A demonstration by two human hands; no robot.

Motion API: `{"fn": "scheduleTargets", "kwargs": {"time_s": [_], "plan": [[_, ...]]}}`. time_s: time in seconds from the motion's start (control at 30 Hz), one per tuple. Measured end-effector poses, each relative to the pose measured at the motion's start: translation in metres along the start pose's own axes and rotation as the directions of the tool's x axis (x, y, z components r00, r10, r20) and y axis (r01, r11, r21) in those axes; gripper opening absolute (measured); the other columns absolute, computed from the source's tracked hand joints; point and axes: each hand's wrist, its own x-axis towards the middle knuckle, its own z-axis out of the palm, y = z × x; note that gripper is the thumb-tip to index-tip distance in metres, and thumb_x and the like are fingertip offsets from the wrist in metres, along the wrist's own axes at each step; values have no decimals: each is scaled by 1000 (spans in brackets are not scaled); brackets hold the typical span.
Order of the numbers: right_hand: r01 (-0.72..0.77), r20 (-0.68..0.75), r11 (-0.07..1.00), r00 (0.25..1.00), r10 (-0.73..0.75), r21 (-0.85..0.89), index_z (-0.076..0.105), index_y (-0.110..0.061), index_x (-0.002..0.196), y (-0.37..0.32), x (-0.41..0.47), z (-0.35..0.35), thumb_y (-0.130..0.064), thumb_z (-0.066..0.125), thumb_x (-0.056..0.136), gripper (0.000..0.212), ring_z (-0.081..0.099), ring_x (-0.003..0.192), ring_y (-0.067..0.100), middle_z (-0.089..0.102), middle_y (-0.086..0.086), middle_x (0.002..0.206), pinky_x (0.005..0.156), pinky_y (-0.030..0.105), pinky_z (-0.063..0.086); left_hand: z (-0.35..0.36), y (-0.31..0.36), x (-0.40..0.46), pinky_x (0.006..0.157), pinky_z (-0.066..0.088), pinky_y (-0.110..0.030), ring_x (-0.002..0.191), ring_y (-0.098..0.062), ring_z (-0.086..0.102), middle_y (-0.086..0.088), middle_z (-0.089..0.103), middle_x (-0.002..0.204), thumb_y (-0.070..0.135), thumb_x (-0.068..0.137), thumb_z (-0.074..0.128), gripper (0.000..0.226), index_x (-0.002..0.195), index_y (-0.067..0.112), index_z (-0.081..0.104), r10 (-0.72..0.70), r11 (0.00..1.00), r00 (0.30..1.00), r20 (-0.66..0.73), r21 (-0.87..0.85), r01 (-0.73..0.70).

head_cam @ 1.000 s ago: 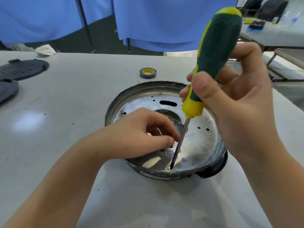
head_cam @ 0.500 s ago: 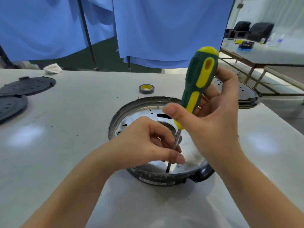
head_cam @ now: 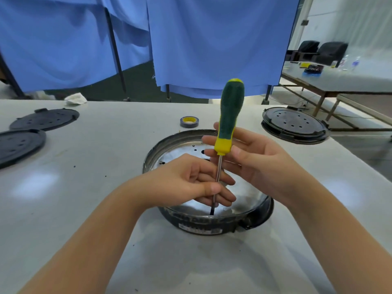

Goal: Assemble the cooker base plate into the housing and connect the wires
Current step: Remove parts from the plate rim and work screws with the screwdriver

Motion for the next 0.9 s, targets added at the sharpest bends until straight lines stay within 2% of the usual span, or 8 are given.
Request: {"fn": "scheduleTargets", "kwargs": {"time_s": [0.1,0.2,0.33,0.47,0.57,0.63,0.73,0.9], "plan": [[7,-22,1000,1000,-7,7,65,-14,118,2,1,2,-14,63,81,37,66,107,29,68,11,118,86,31,54,-3,0,-1,84,56,-26,98,-18,72,-6,75,103,0,97,49,24,118,4,60,1,1000,999,44,-14,0],[35,-83,998,996,-39,-48,74,-22,100,2,1,4,-15,81,69,32,71,89,23,73,0,95,78,28,55,-1,2,-2,81,57,-25,94,-19,73,-4,76,99,4,92,60,21,112,9,66,4,1000,1000,24,-8,-4],[132,-77,980,987,-144,-147,65,-19,91,2,0,12,-9,81,62,34,65,69,13,65,-9,77,67,25,52,1,3,-1,66,56,-22,71,-17,74,-1,75,73,14,61,84,28,86,5,73,21,999,989,-150,-33,-26],[207,-123,943,962,-246,-261,52,-12,84,3,-2,20,-2,80,64,36,57,62,6,60,-13,68,60,17,49,0,2,-1,63,56,-21,64,-17,72,-3,71,64,-4,66,82,19,76,-1,67,84,996,977,-197,-18,-89],[176,-151,951,964,-219,-253,51,-1,93,1,-4,20,-18,76,70,38,66,79,11,70,-5,83,71,19,52,0,2,-2,69,60,-30,74,-26,75,-5,75,73,-2,71,78,11,78,0,70,100,992,981,-168,-60,-112],[119,-131,982,982,-139,-146,50,1,101,-1,-4,18,-27,65,79,39,70,94,20,73,4,101,79,25,54,-1,3,-3,72,60,-29,80,-27,75,-8,76,78,4,75,74,9,83,7,74,87,992,986,-140,-83,-99],[56,-84,998,995,-54,24,49,-4,108,-1,-1,12,-16,50,89,22,68,100,30,69,14,113,81,30,55,-4,1,-4,72,58,-23,84,-23,74,-9,77,85,0,85,67,17,93,14,74,67,996,991,-114,-58,-74],[29,-56,999,998,-29,15,54,-16,125,1,0,5,-13,56,85,40,66,106,30,69,13,116,85,32,54,-5,1,-4,79,57,-25,92,-21,73,-8,76,94,-1,93,57,20,106,8,69,60,998,997,-44,-12,-61]]}}
